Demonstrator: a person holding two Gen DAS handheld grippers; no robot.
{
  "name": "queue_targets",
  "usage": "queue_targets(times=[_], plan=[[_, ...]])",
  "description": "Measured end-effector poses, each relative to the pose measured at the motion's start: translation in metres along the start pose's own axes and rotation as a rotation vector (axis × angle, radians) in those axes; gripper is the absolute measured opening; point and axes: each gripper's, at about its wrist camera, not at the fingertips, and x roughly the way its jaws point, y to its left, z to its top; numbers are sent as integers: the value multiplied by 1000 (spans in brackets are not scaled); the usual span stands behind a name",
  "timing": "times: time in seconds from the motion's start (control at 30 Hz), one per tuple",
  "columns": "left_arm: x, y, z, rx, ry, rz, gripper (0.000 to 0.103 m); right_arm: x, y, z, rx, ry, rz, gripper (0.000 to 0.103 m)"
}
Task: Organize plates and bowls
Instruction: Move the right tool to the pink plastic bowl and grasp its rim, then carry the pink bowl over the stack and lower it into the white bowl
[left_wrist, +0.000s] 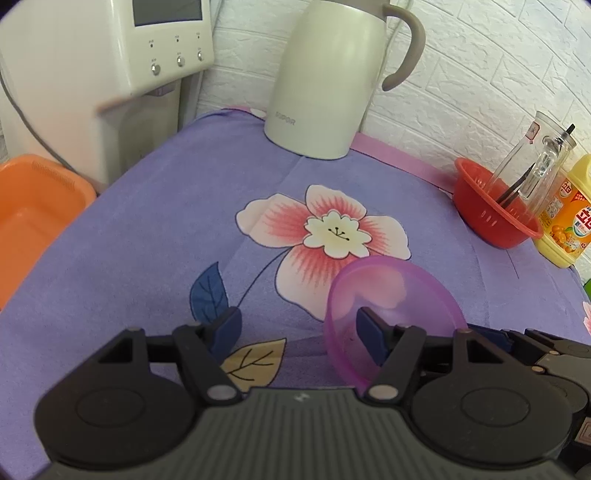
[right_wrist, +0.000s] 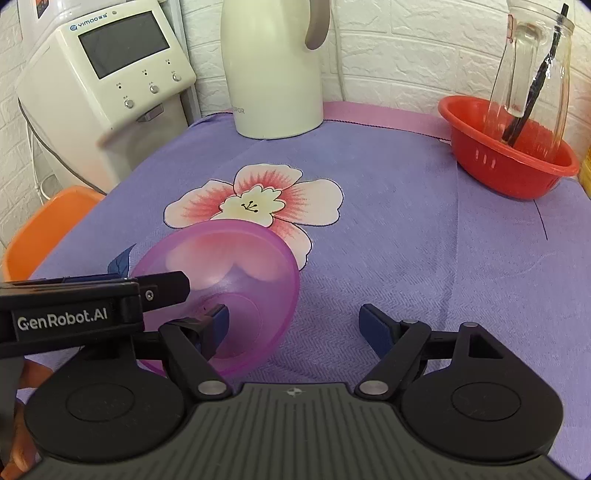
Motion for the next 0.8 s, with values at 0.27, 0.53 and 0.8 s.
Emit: queue_targets(times=[0.27, 0.53, 0.8], plan=[[-1, -2, 1, 8, -15, -11, 69, 0, 10, 3, -17, -16, 22, 103], [2, -3, -1, -3, -9, -42, 69, -1, 12, 2, -28, -12, 37, 97], [5, -4, -3, -28, 3, -109, 43, 1, 22, 0, -74, -15, 30, 85]])
